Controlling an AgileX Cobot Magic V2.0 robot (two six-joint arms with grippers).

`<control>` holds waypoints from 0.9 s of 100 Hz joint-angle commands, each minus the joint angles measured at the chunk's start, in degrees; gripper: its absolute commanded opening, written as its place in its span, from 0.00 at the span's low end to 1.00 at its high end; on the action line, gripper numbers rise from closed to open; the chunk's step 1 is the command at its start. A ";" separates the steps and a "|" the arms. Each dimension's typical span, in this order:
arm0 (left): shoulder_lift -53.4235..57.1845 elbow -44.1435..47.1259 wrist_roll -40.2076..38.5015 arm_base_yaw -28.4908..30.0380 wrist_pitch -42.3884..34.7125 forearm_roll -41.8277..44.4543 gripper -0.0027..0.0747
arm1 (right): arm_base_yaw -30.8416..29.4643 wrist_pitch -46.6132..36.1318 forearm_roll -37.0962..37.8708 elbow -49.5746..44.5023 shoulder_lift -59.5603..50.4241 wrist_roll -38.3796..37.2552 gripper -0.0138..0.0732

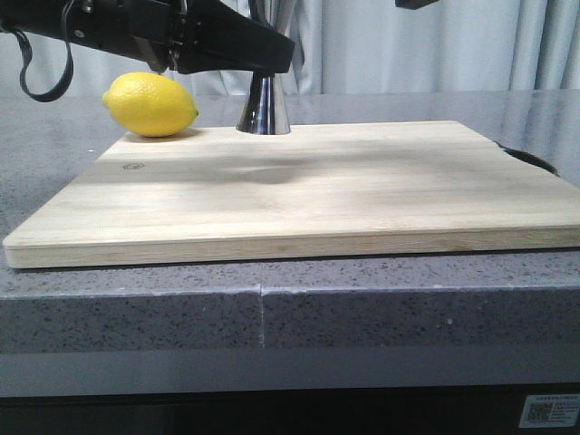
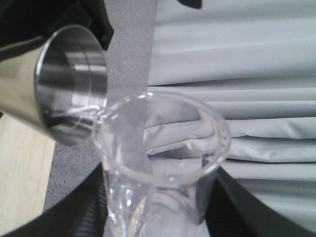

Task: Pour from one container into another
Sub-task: 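Pour liquid from the beaker into the jigger held by left gripper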

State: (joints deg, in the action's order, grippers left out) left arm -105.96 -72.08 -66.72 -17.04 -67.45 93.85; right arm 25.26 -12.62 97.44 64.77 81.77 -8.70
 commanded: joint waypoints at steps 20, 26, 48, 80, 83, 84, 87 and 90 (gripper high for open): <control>3.22 -1.60 -0.18 -0.35 -10.31 -3.82 0.18 | 0.04 1.40 0.00 2.28 -1.93 0.13 0.48; 3.22 -1.60 -0.18 -0.43 -10.31 -3.82 0.18 | 0.04 1.40 0.00 2.28 -1.93 0.13 0.48; 3.22 -1.60 -0.18 -0.43 -10.31 -3.82 0.18 | 0.04 1.40 0.09 2.28 -1.93 0.13 0.48; 3.22 -1.60 -0.18 -0.43 -10.31 -3.82 0.18 | 0.04 1.40 0.12 3.00 -1.93 0.55 0.48; 3.22 -1.60 -0.18 -0.43 -10.31 -3.82 0.18 | 0.04 1.40 0.12 3.12 -1.93 0.55 0.48; 3.22 -1.60 -0.18 -0.43 -10.31 -3.82 0.18 | 0.04 1.40 0.12 3.12 -1.93 0.55 0.48; 3.22 -1.60 -0.18 -0.43 -10.31 -3.82 0.18 | 0.04 1.40 0.12 3.22 -1.93 0.55 0.48; 3.22 -1.60 -0.18 -0.43 -10.31 -3.82 0.18 | 0.04 1.40 0.12 3.29 -1.93 0.55 0.48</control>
State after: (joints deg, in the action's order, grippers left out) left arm -105.96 -72.08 -66.72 -17.04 -67.45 93.85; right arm 25.26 -12.32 98.17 65.67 81.77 -8.46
